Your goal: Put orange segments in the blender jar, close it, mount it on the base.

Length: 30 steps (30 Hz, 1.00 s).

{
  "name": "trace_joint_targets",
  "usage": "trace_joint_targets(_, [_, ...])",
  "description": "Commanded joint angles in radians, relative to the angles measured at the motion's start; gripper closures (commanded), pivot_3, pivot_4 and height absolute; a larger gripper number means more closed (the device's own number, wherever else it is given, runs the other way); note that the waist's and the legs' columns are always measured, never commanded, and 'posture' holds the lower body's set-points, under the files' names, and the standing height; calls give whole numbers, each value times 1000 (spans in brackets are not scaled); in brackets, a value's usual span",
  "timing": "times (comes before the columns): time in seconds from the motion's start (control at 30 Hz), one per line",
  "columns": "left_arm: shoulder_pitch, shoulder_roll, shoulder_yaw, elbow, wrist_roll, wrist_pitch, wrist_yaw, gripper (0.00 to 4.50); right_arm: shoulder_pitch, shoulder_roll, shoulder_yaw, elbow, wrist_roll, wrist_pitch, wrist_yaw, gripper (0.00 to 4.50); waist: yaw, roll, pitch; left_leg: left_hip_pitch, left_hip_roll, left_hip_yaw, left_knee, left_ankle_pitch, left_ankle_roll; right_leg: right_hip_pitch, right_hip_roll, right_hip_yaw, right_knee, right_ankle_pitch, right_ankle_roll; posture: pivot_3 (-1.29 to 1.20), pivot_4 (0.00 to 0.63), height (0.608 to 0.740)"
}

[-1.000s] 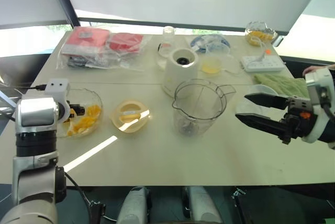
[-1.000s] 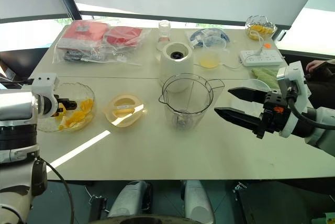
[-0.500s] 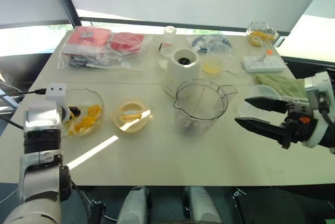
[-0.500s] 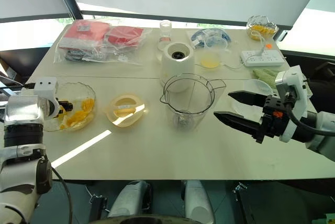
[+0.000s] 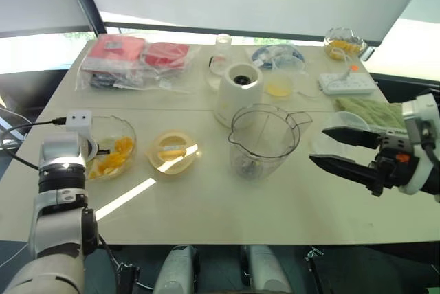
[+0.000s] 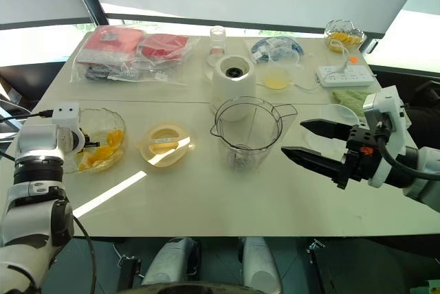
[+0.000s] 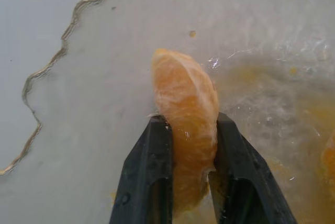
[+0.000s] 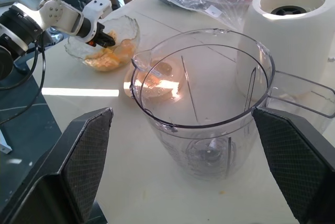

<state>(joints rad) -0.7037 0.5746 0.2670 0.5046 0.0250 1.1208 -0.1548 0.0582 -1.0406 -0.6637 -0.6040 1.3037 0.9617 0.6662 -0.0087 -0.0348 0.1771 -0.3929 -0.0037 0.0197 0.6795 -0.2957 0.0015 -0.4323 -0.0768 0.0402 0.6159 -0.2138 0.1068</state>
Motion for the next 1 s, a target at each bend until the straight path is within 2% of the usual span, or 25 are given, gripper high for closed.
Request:
trace_joint_targets(0.03, [13,20,6,-52,-8,32,5,3438,-2,-15,-40,-4,3,-9,12,0,0,0,0,0,0,0,0,0,0,0,0,0,0,0,0,0,150,740])
trace_joint_targets(0.27, [7,65,-10,-178,-14,89,-5,3438,-17,-14,-15,16,-26,-23,36,0,0,0,0,-1,0,0,0,0,0,0,0,0,0,-1,-2,0,150,740])
trace_joint_targets(0.4, [-3,107,-35,-313,-38,176,-51,3438,-25,-15,-5,33,-50,-28,58,0,-1,0,0,-1,0,0,0,0,0,0,-1,0,-1,-1,-2,0,150,740])
trace_joint_targets(0.53, [13,196,-71,-461,-104,259,-158,3438,-35,-15,6,53,-74,-30,79,0,-2,0,0,-1,0,0,-1,0,0,-1,-1,0,-1,-1,-2,0,150,740])
trace_joint_targets(0.63, [46,301,-121,-547,-182,205,-311,3438,-41,-9,18,64,-93,-31,90,0,-3,0,0,-2,0,0,-2,0,0,-2,-1,0,-2,-1,-3,0,150,740])
trace_joint_targets(0.8, [59,417,-129,-626,-343,-93,-677,3438,-8,10,-1,77,-128,-30,101,0,0,1,0,-2,0,2,-7,1,-3,-4,-3,0,-3,-2,-3,0,150,740])
trace_joint_targets(0.9, [-56,418,-159,-624,-467,-165,-893,3438,44,29,-31,89,-172,-43,113,0,8,1,0,-2,0,6,-12,3,-4,-4,-8,-4,-4,-2,-4,0,150,740])
trace_joint_targets(1.0, [-261,316,-235,-495,-532,-224,-1046,3438,67,57,-63,69,-176,-47,88,0,26,1,0,-4,0,7,-12,3,-3,-4,-9,-8,-5,-2,-4,0,150,740])
